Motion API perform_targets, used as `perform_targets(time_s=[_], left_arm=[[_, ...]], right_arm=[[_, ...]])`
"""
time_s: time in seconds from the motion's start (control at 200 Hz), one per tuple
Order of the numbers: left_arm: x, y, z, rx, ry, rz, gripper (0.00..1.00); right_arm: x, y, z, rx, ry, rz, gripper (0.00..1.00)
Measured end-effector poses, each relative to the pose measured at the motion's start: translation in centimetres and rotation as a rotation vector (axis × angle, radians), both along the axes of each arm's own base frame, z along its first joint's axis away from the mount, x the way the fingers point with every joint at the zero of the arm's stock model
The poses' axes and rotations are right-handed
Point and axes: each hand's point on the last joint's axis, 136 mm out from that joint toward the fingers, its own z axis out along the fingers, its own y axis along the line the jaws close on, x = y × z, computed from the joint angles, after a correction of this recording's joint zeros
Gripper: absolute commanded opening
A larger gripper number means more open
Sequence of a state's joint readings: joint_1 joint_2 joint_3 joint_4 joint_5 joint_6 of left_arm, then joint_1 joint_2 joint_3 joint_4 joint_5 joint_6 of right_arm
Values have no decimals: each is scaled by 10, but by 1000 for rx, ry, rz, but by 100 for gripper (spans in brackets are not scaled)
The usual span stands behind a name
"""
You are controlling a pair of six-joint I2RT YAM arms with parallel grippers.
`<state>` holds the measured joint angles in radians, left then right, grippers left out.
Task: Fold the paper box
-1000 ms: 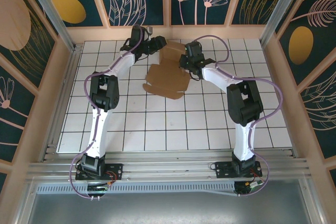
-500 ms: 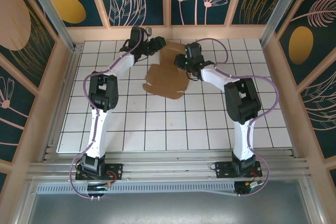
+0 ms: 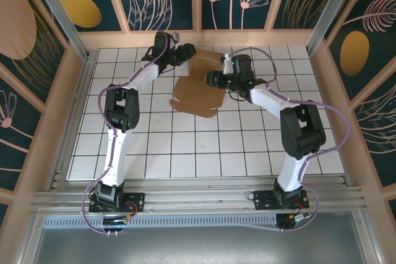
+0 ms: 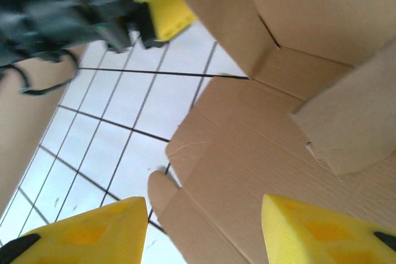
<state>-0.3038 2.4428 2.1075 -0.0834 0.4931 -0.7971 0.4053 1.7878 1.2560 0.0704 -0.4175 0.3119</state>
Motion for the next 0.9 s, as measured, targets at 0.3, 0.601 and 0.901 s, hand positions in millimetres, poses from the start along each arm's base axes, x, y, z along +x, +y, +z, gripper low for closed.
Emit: perform_targets(time_s=[0.3, 0.601, 0.901], left_arm=[[0, 0, 0, 3, -2, 1, 58], [-1, 1, 0, 7, 1, -1, 58], [-2, -1, 0, 2, 4, -10, 58]], right_arm=[[9, -71, 5, -184, -208, -89, 57], [46, -71, -54, -373, -308, -12, 69], [96, -61, -55, -413, -437, -39, 65]])
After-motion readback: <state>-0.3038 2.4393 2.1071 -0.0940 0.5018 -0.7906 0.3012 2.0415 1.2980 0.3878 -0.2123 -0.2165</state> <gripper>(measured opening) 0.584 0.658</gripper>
